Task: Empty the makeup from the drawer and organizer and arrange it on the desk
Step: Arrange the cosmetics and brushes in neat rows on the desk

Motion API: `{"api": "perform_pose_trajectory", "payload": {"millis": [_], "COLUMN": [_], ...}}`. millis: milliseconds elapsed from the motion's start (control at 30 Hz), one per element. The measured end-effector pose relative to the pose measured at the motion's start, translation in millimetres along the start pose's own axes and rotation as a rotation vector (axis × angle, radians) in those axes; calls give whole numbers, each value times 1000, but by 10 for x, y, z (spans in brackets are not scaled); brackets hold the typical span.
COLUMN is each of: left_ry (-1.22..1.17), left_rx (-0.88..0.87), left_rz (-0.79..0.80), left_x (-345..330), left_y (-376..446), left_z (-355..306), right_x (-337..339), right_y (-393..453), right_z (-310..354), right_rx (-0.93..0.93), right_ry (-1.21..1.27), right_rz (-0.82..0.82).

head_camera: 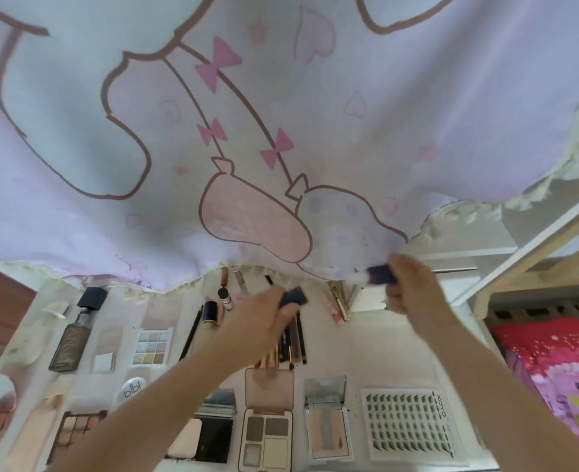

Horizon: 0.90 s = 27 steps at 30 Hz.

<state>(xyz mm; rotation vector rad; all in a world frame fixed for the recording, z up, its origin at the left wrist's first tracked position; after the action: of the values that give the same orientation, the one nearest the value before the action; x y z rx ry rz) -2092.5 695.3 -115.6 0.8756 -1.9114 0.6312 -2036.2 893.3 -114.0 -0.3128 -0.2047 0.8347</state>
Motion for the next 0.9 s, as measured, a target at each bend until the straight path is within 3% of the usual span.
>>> {"api": "perform_pose_trajectory", "payload": {"millis": [67, 200, 333, 567, 733, 900], "left_ry": [12, -137, -251, -297, -269, -351], "left_rx": [61, 53, -70, -80, -53, 26], "left_rz": [-93, -162, -210, -305, -267, -216], "left_x": [94, 106, 76, 96, 68, 29], "left_y": [-12, -17, -23, -17, -37, -76], "left_z": [187, 189, -31, -81, -43, 13], "right_x": [177, 68, -188, -331, -376, -462], "right_y": [142, 96, -51, -148, -173, -192], "right_z": [129, 99, -27, -68, -124, -287], "right_rx": [-8, -89, -105, -104, -62, -144], "right_ry": [101, 225, 223, 183, 58, 50], "right_rz": [-31, 128, 288, 350, 368, 438]}}
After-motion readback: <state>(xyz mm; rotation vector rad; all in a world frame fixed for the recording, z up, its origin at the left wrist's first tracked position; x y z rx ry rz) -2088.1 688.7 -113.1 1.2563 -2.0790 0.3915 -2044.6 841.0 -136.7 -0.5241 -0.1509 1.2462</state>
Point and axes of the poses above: each hand's wrist, its own y-axis towards the middle knuckle, its own x-axis out of the back of the hand, z = x × y, the point moved 3 cm from there along y, towards the middle knuckle, and after that the axes turned 9 degrees about -z, right-handed, at the moved point
